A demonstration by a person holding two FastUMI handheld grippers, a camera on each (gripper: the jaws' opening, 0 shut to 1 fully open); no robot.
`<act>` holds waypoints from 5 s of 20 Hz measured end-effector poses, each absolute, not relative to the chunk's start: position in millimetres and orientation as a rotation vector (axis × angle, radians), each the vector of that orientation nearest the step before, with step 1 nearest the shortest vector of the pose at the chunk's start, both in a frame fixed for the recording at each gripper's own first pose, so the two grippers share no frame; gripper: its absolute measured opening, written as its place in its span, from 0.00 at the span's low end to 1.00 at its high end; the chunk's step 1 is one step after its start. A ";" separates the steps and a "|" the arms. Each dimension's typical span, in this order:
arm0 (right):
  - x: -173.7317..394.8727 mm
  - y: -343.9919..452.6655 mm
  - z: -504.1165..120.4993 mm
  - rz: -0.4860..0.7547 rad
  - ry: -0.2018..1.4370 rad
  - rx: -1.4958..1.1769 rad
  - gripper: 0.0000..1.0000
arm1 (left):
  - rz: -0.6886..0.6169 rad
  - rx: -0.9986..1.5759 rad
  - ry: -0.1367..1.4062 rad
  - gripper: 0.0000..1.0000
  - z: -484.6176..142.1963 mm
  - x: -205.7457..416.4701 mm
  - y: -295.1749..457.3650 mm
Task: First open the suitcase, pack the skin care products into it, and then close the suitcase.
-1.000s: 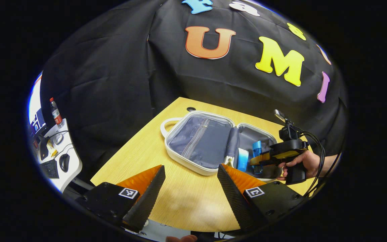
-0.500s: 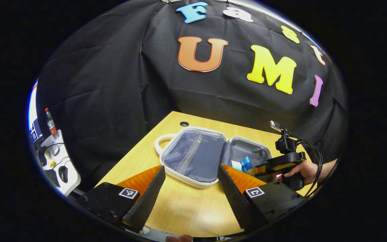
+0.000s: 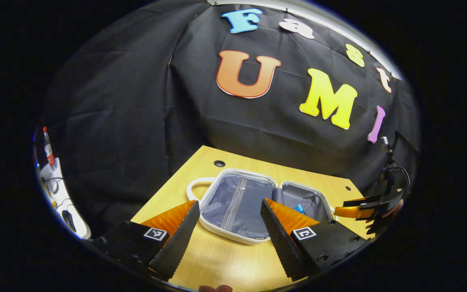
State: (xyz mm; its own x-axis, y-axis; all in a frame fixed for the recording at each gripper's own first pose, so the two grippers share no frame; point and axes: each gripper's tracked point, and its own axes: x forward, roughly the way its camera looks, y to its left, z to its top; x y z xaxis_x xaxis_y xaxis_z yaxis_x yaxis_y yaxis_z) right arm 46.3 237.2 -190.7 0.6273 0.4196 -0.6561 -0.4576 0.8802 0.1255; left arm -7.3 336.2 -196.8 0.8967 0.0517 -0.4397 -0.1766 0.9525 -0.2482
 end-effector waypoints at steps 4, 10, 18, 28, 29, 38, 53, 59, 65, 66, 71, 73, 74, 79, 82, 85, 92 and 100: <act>25.5 217.3 -152.5 0.554 0.627 -0.112 0.74 | 0.061 -0.514 0.454 0.98 -235.8 15.9 374.8; 4.3 192.5 -140.9 0.518 0.658 -0.129 0.72 | 0.033 -0.697 0.544 0.98 -310.9 67.5 415.2; 3.2 168.9 -153.5 0.418 0.728 -0.127 0.74 | 0.027 -0.845 0.639 0.96 -356.9 126.3 416.8; -0.6 151.7 -152.0 0.369 0.741 -0.065 0.74 | 0.063 -0.971 0.644 0.19 -369.9 156.5 411.4; -2.4 149.9 -151.1 0.368 0.738 -0.059 0.74 | 0.067 -0.986 0.631 0.16 -365.1 157.2 411.5; -10.6 136.2 -143.9 0.371 0.692 0.025 0.75 | 0.003 -0.795 0.517 0.06 -241.1 161.5 385.3; -19.0 39.8 -102.5 0.196 0.488 0.126 0.74 | -0.003 -0.202 0.397 0.06 -93.7 139.7 182.2; -26.3 -8.6 -106.7 0.120 0.490 0.143 0.72 | -0.102 -0.043 0.382 0.06 -113.0 128.2 72.6; -34.0 -49.6 -108.5 0.078 0.498 0.121 0.73 | -0.207 0.072 0.416 0.06 -165.3 130.3 -20.3; -35.4 -57.1 -111.2 0.068 0.502 0.114 0.74 | -0.216 0.089 0.427 0.06 -175.2 130.6 -30.7; -41.9 -87.4 -123.7 0.020 0.535 0.114 0.74 | -0.233 0.165 0.469 0.06 -212.8 131.1 -61.3; -43.5 -95.1 -130.3 0.008 0.556 0.125 0.74 | -0.240 0.194 0.492 0.06 -233.2 131.6 -73.2; -44.4 -98.2 -134.1 0.005 0.567 0.124 0.75 | -0.242 0.203 0.506 0.06 -243.3 131.8 -77.0; -40.0 -113.2 -136.9 -0.007 0.579 0.122 0.75 | -0.239 0.247 0.556 0.06 -276.8 140.2 -88.5; -36.9 -116.7 -141.1 -0.002 0.591 0.128 0.73 | -0.221 0.251 0.584 0.07 -289.9 137.1 -90.6; -32.5 -116.6 -144.7 0.005 0.597 0.134 0.75 | -0.204 0.271 0.596 0.09 -301.7 131.2 -97.6; -22.4 -110.8 -144.5 0.032 0.590 0.142 0.74 | -0.272 0.194 0.611 0.48 -296.9 117.6 -124.7; 12.3 -85.4 -94.6 0.078 0.445 0.125 0.74 | -0.099 0.050 0.322 0.99 -130.5 120.9 -90.1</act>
